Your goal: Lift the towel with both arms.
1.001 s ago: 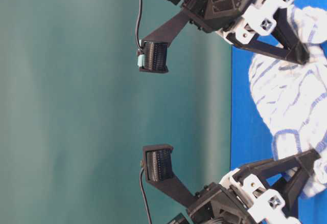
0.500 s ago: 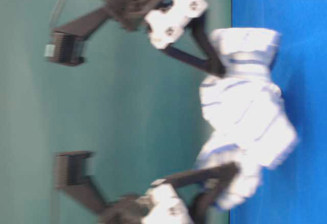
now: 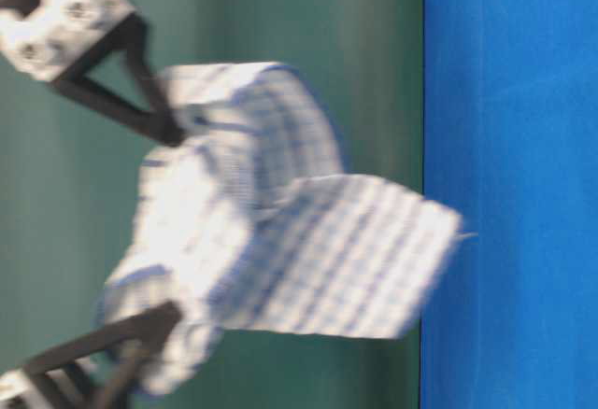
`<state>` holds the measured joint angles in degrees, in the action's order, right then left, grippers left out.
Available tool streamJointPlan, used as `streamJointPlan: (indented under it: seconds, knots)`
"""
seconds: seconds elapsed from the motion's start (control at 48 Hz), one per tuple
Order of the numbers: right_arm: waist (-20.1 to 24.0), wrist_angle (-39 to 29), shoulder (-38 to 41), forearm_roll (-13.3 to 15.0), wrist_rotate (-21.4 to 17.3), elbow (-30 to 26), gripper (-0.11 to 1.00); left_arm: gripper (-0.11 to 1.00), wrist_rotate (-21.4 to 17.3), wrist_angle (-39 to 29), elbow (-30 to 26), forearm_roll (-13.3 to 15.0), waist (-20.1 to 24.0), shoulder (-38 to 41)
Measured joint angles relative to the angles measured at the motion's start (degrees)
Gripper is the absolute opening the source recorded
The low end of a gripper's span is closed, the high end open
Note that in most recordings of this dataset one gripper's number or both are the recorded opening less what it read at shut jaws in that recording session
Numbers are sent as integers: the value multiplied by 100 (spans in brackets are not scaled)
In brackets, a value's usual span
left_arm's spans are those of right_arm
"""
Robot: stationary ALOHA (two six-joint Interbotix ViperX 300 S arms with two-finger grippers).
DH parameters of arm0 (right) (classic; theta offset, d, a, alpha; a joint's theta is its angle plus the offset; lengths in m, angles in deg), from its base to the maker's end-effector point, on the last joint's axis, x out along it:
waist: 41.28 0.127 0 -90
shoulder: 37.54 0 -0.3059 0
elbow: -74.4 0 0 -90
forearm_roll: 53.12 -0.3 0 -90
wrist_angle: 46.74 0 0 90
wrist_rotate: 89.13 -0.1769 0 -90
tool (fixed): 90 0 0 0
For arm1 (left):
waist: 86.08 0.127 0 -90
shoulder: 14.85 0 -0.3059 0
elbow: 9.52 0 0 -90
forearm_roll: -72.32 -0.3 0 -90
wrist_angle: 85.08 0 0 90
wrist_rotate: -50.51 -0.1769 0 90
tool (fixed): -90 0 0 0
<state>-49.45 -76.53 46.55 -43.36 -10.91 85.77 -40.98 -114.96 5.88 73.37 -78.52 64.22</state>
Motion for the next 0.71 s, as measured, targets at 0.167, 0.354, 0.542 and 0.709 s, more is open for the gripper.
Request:
streamJointPlan:
  seconds: [0.167, 0.354, 0.542, 0.709]
  knots:
    - [9, -422, -229, 35, 158, -510, 1, 6, -9, -404, -466, -9, 70, -246]
    - [9, -721, -413, 35, 343, -1011, 1, 6, -88, -896, -993, -18, 79, -343]
    - [26, -782, -501, 35, 510, -1248, 1, 6, -316, -1081, -1239, -18, 70, -343]
    - [35, -870, -492, 35, 554, -1248, 1, 6, -563, -1090, -1248, -26, 70, -343]
